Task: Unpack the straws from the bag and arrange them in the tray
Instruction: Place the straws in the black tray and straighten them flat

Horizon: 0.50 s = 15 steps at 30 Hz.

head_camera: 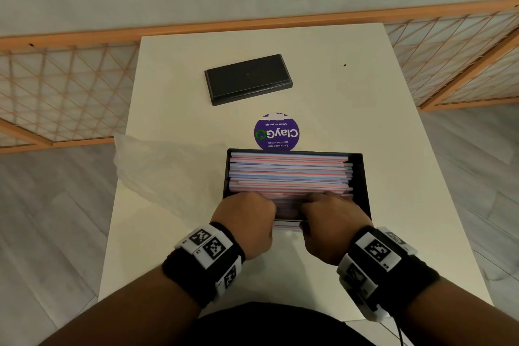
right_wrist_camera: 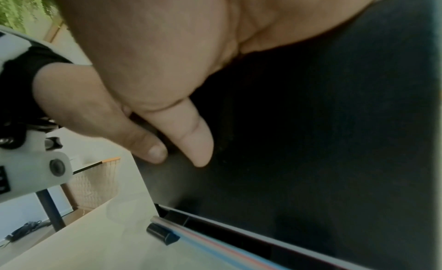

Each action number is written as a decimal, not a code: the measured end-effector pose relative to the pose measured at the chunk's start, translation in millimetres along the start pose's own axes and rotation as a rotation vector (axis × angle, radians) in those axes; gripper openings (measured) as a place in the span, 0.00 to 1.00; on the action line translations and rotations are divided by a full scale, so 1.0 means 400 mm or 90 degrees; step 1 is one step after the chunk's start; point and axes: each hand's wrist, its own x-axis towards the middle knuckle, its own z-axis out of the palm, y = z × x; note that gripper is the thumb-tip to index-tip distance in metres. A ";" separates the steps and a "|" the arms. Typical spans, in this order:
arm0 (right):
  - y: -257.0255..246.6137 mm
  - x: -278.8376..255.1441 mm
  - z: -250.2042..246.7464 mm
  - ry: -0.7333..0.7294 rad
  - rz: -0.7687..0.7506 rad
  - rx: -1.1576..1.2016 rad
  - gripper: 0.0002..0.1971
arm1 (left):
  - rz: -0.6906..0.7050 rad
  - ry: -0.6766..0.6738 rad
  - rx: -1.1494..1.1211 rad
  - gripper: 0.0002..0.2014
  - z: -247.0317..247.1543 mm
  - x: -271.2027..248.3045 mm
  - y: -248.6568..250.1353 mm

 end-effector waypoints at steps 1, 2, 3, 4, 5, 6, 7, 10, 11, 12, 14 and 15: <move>0.000 -0.006 0.000 0.014 -0.005 0.001 0.13 | 0.026 0.058 -0.035 0.07 -0.006 -0.006 -0.004; -0.001 -0.014 -0.001 0.048 -0.016 0.003 0.13 | 0.058 0.135 -0.063 0.08 -0.015 -0.010 -0.007; -0.001 -0.021 -0.001 0.097 -0.032 0.003 0.14 | 0.090 0.214 -0.080 0.14 -0.022 -0.013 -0.015; -0.001 -0.028 -0.001 0.151 -0.049 0.001 0.17 | 0.109 0.280 -0.085 0.21 -0.032 -0.014 -0.023; -0.002 -0.032 -0.001 0.196 -0.058 -0.005 0.22 | 0.099 0.302 -0.075 0.31 -0.043 -0.009 -0.033; -0.005 -0.028 -0.001 0.220 -0.061 -0.020 0.30 | 0.070 0.269 -0.051 0.44 -0.052 0.000 -0.047; -0.010 -0.018 -0.002 0.213 -0.054 -0.039 0.38 | 0.035 0.197 -0.019 0.56 -0.059 0.014 -0.060; -0.026 0.024 -0.001 0.140 -0.051 -0.067 0.58 | -0.012 0.031 0.071 0.72 -0.058 0.057 -0.081; -0.030 0.034 0.000 0.106 -0.059 -0.079 0.58 | -0.014 0.026 0.080 0.72 -0.052 0.065 -0.081; -0.031 0.040 0.004 0.082 -0.071 -0.084 0.57 | -0.014 0.028 0.083 0.71 -0.048 0.068 -0.081; -0.028 0.042 0.009 0.097 -0.092 -0.066 0.52 | -0.017 0.039 0.080 0.70 -0.041 0.070 -0.083; -0.026 0.042 0.006 0.109 -0.097 -0.057 0.51 | -0.020 0.050 0.077 0.70 -0.038 0.069 -0.084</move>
